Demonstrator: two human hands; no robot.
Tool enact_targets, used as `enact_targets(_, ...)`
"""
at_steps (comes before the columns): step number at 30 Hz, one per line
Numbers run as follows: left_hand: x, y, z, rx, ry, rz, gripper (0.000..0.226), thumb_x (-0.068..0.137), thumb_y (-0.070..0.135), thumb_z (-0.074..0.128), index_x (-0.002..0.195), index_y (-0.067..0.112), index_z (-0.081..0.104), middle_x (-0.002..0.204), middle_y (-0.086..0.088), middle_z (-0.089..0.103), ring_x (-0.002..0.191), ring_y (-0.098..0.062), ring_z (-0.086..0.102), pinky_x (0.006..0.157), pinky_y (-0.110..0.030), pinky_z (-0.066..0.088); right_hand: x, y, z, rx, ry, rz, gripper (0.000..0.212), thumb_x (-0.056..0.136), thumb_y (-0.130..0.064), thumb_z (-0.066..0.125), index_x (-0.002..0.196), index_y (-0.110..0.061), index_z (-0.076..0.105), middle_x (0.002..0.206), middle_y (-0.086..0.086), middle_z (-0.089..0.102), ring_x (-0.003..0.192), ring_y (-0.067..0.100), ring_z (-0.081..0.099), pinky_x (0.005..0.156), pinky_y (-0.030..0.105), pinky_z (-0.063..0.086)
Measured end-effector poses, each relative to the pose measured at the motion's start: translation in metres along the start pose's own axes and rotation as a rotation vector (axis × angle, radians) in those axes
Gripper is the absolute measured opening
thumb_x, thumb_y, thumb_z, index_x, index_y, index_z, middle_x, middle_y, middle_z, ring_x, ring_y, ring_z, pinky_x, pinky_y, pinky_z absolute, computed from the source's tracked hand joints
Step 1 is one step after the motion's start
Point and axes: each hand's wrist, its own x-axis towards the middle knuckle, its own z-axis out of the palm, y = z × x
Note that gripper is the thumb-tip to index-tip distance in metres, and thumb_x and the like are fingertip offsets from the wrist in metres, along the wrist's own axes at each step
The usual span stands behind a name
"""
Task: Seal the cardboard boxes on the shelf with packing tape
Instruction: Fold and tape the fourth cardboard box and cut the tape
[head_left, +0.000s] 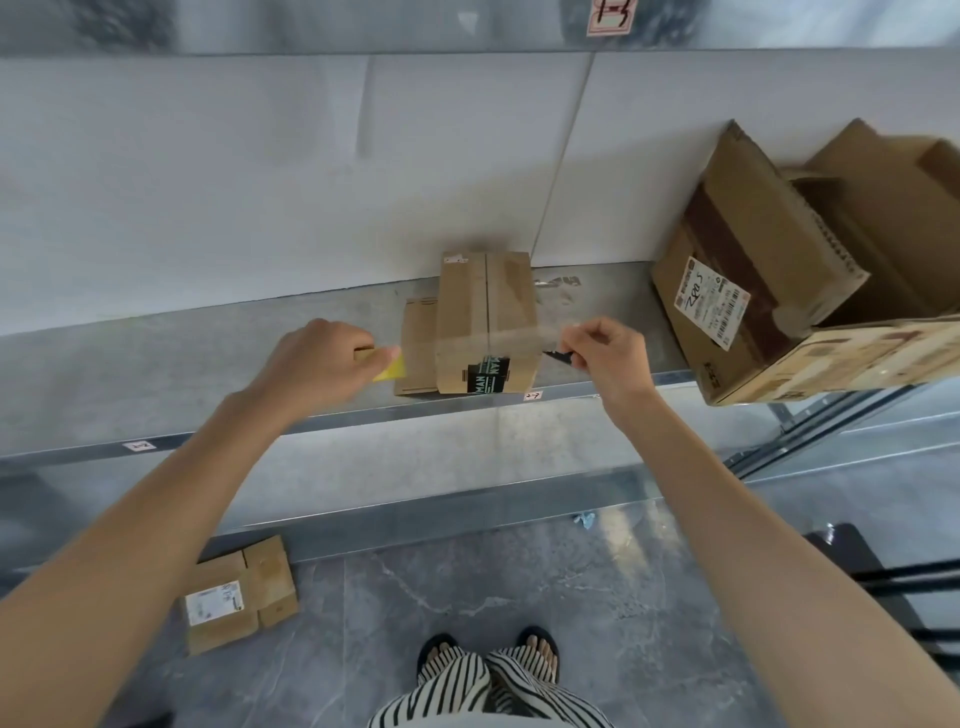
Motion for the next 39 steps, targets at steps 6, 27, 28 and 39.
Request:
enact_targets(6, 0.025, -0.001, 0.007, 0.105, 0.003, 0.023, 0.050, 0.093, 0.047, 0.047, 0.060, 0.009, 0.052, 0.058, -0.004, 0.055, 0.068, -0.026, 0.052, 0.064, -0.031, 0.036, 0.004, 0.018, 0.006, 0.077, 0.055, 0.051, 0.014, 0.087, -0.008, 0.065, 0.073, -0.011, 0.064, 0.067, -0.001, 0.068, 0.057, 0.009, 0.046, 0.056, 0.019, 0.044)
enact_targets(27, 0.037, 0.017, 0.071, 0.150, 0.033, -0.072, 0.038, 0.091, 0.037, 0.056, 0.061, 0.013, 0.053, 0.048, 0.003, 0.042, 0.048, -0.021, 0.042, 0.049, -0.024, 0.021, 0.019, 0.061, 0.048, -0.273, 0.048, 0.032, 0.023, 0.097, -0.035, 0.044, 0.086, -0.015, 0.048, 0.073, -0.004, 0.056, 0.066, 0.014, 0.052, 0.051, 0.027, 0.031)
enact_targets(28, 0.036, 0.018, 0.072, 0.148, 0.035, -0.078, 0.038, 0.091, 0.034, 0.056, 0.059, 0.013, 0.051, 0.048, 0.002, 0.043, 0.046, -0.020, 0.041, 0.048, -0.023, 0.022, 0.018, 0.063, 0.049, -0.352, 0.053, 0.037, 0.022, 0.098, -0.035, 0.044, 0.098, -0.014, 0.048, 0.087, 0.000, 0.060, 0.077, 0.022, 0.057, 0.054, 0.031, 0.032)
enact_targets(39, 0.024, 0.026, 0.070, -0.081, 0.057, -0.203, 0.046, 0.092, 0.042, 0.054, 0.056, 0.014, 0.050, 0.048, 0.003, 0.045, 0.046, -0.015, 0.043, 0.047, -0.023, 0.025, 0.032, 0.014, 0.055, -0.263, -0.123, -0.009, 0.055, 0.092, -0.042, 0.051, 0.141, -0.022, 0.035, 0.130, 0.000, 0.055, 0.112, 0.019, 0.056, 0.092, 0.037, 0.049)
